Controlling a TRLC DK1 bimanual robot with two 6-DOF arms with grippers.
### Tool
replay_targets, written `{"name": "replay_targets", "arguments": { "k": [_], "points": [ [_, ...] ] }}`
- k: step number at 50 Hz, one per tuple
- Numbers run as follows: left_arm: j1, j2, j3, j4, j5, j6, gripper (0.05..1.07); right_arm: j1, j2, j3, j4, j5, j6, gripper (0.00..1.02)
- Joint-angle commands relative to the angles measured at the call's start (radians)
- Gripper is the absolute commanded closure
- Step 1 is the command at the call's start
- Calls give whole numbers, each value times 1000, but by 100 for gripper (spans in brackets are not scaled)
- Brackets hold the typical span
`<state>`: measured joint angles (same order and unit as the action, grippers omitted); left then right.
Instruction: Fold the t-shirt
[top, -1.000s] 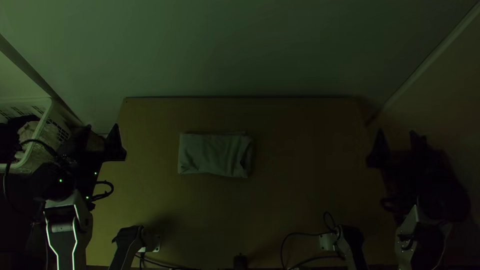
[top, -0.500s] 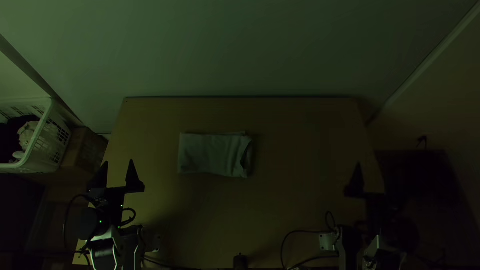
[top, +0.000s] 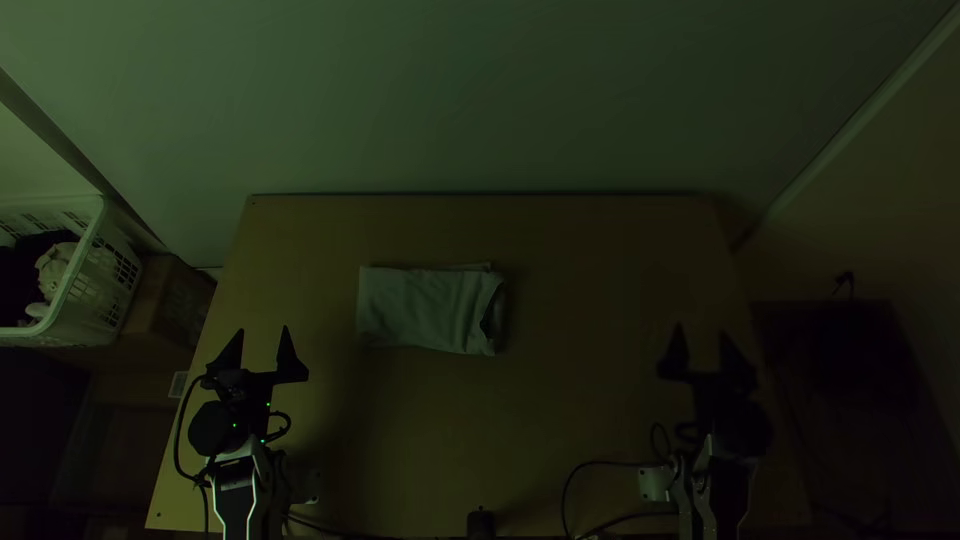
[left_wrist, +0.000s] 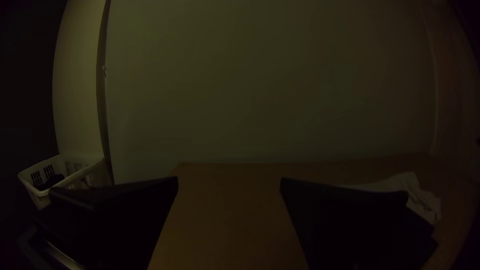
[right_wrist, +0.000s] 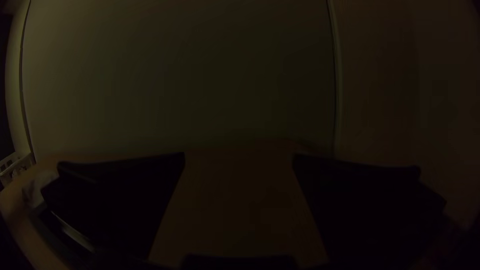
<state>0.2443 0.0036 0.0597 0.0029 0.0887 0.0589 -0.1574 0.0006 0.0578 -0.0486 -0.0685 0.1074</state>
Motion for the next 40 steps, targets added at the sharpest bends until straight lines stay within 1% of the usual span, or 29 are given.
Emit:
{"name": "replay_targets", "arguments": {
  "k": [1, 5, 40],
  "points": [
    [6, -7, -46, 3, 0, 25, 9, 2, -2, -29, 23, 9, 38, 4],
    [1, -5, -58, 5, 0, 55, 9, 5, -4, -29, 23, 9, 43, 4],
    [6, -5, -58, 3, -1, 52, 9, 5, -4, -35, 36, 15, 37, 4]
  ]
}}
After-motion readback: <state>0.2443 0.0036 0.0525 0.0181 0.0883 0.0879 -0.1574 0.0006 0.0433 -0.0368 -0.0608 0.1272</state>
